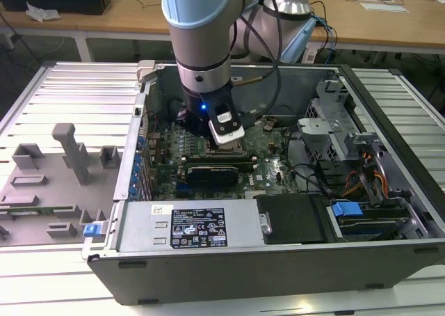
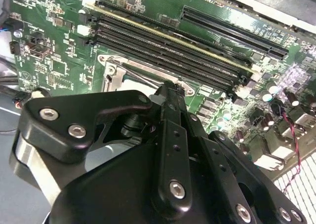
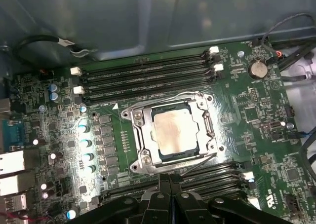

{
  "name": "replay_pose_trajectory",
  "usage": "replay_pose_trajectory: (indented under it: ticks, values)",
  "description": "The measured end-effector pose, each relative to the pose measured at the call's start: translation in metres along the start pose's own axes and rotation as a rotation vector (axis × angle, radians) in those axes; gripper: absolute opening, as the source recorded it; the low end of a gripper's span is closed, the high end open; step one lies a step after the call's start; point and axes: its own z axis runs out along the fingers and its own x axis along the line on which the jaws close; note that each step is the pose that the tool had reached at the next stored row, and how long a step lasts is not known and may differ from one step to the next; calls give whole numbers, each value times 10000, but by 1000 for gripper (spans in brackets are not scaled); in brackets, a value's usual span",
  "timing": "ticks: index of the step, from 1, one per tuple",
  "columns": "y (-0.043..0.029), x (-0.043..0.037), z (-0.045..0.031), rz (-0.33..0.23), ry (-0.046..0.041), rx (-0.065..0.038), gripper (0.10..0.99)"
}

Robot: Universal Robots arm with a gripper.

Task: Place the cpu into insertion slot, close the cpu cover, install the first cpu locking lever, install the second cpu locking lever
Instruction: 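Install the second cpu locking lever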

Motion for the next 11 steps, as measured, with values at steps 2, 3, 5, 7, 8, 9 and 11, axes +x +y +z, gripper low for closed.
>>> replay_pose_trajectory:
  ticks: [2,3,5,7,8,9,11]
  values:
    - [-6,14,22,3,1,-5,106]
    - [-10,24,33,2,0,-7,106]
    - [-21,54,59,2,2,-11,106]
    - [-32,86,82,6,8,-35,106]
    - [-39,107,99,10,14,-73,106]
    - [-44,118,110,14,19,-105,106]
    - [-57,121,121,12,26,-138,106]
